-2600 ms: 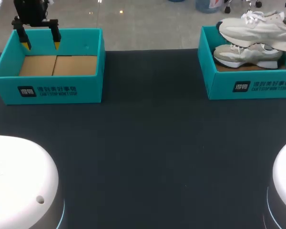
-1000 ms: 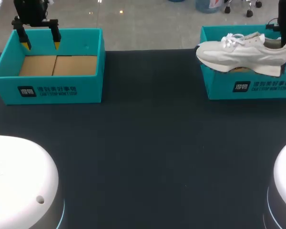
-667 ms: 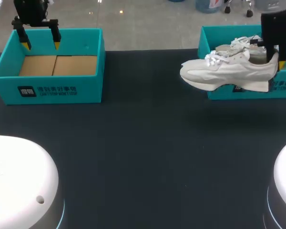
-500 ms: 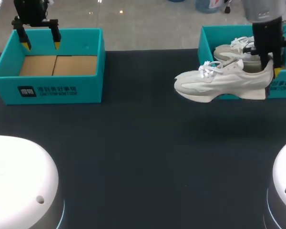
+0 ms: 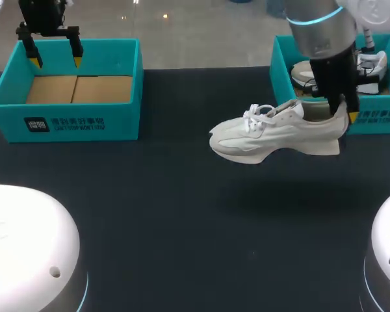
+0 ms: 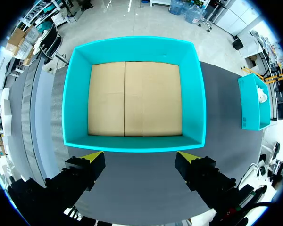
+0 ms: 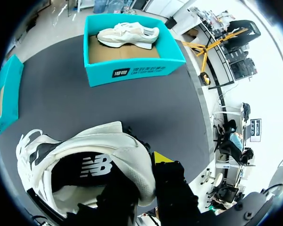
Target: Take the shoe out of the shoebox, open the shoe tongue, remove and reinsert the insole, then place the shoe into the shoebox
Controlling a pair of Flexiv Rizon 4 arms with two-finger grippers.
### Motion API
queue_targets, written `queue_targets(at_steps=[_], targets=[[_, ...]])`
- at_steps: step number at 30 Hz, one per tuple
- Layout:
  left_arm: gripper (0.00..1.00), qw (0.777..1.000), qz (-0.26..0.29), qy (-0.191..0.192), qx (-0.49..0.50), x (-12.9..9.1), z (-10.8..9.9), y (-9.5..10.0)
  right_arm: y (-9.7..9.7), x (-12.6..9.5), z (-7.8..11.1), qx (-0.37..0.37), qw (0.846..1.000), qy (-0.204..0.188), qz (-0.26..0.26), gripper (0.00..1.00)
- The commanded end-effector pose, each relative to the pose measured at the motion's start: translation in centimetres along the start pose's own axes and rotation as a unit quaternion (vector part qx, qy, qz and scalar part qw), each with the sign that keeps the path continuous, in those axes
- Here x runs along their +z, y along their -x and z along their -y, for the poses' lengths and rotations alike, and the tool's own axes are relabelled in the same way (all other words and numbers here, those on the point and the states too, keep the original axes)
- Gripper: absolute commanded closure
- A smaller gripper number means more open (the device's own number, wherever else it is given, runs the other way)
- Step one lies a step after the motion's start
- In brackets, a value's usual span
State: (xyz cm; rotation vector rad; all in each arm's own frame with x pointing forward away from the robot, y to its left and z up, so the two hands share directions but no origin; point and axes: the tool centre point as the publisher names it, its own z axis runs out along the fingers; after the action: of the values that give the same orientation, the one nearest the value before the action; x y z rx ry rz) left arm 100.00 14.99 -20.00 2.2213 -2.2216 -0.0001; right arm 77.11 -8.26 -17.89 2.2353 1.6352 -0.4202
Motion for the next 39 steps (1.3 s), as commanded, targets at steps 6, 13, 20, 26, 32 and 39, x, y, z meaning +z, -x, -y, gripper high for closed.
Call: queue_targets(at_steps=[6,13,20,26,32,39], targets=[[0.0,1.0,0.0,0.0,0.0,0.0,0.0,0.0,-2.5,-0.8,2.7,-0.011,1.0,0.014,0.014,1.0],[0.0,1.0,0.0,0.0,0.0,0.0,0.0,0.0,-3.6,-0.7,3.6,-0.011,0.999,-0.002,0.042,1.0],[0.0,1.0,0.0,0.0,0.0,0.0,0.0,0.0,-3.6,-0.7,3.6,-0.011,0.999,-0.002,0.042,1.0],[0.0,1.0,0.0,0.0,0.0,0.0,0.0,0.0,-3.6,-0.7,3.6,-0.011,0.999,-0.002,0.042,1.0],[0.0,1.0,0.0,0.0,0.0,0.0,0.0,0.0,-4.7,-0.4,4.4,-0.006,0.999,-0.006,0.033,1.0],[0.0,1.0,0.0,0.0,0.0,0.0,0.0,0.0,-7.3,-0.4,6.6,-0.003,1.0,-0.008,0.016,1.0]])
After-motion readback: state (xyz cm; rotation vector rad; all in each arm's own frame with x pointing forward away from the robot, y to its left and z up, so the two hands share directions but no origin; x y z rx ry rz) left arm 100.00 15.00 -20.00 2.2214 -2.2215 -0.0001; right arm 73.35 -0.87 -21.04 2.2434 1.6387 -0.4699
